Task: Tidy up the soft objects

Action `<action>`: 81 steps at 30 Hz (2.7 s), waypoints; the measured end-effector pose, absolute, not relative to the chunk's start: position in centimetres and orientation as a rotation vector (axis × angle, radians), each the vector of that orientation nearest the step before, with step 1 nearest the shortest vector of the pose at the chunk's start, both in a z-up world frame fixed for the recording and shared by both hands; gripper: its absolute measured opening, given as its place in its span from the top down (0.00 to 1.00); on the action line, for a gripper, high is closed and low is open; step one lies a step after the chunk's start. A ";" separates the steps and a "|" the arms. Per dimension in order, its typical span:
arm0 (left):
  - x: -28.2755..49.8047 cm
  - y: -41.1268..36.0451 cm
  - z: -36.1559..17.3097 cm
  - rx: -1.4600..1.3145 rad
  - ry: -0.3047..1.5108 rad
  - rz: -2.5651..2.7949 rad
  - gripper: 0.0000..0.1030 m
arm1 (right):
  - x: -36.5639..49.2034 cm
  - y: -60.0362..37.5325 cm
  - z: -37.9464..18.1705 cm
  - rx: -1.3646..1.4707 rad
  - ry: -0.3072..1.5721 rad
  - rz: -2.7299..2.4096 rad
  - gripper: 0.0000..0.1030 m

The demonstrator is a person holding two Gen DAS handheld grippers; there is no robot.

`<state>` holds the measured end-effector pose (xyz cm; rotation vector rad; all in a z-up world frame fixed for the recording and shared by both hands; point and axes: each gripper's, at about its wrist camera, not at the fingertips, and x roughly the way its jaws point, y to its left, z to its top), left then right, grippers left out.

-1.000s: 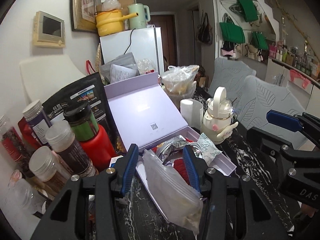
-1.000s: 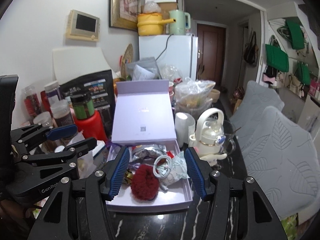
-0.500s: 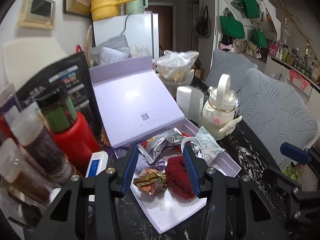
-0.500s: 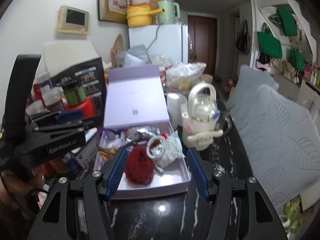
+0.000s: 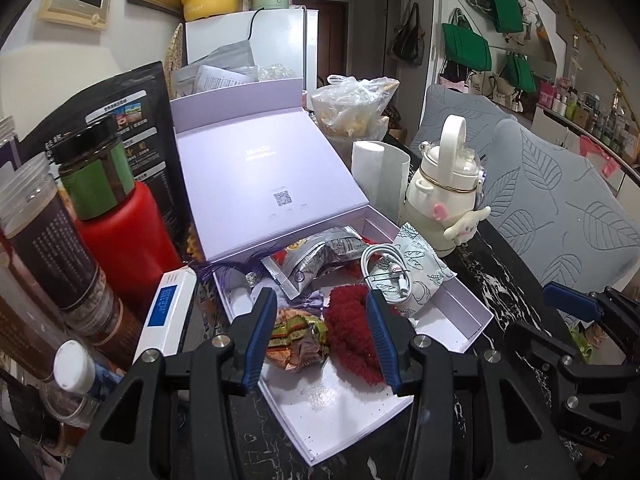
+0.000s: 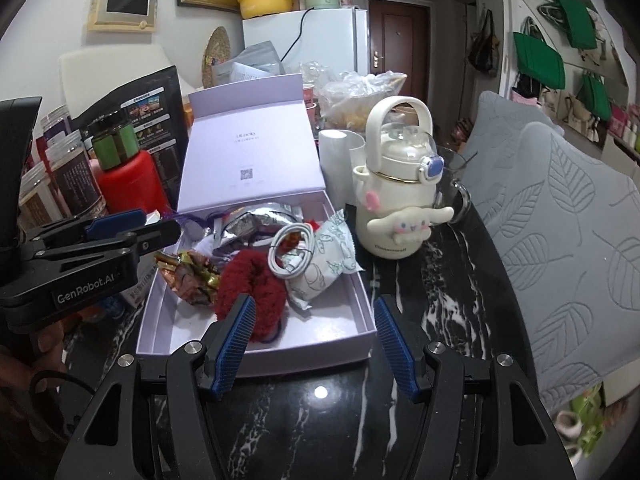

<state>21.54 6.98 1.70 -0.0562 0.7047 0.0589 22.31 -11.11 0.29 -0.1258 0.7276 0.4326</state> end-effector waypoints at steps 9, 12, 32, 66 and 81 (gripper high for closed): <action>17.1 7.2 2.6 -0.028 0.688 0.098 0.55 | 19.9 -10.8 1.9 -0.128 0.682 0.463 0.40; 15.0 7.2 2.3 -0.017 0.692 0.107 0.55 | 18.4 -10.7 2.1 -0.122 0.675 0.484 0.40; 5.7 8.1 -5.0 -0.020 0.829 0.090 0.55 | 11.0 -8.1 -4.6 -0.145 0.792 0.679 0.40; 7.5 7.0 -8.4 -0.006 0.926 -0.126 0.55 | 12.0 -5.5 -10.1 -0.006 0.953 0.954 0.78; 12.7 4.8 -2.1 0.066 0.812 -0.134 0.55 | 15.3 -8.2 -3.4 -0.014 0.832 0.875 0.78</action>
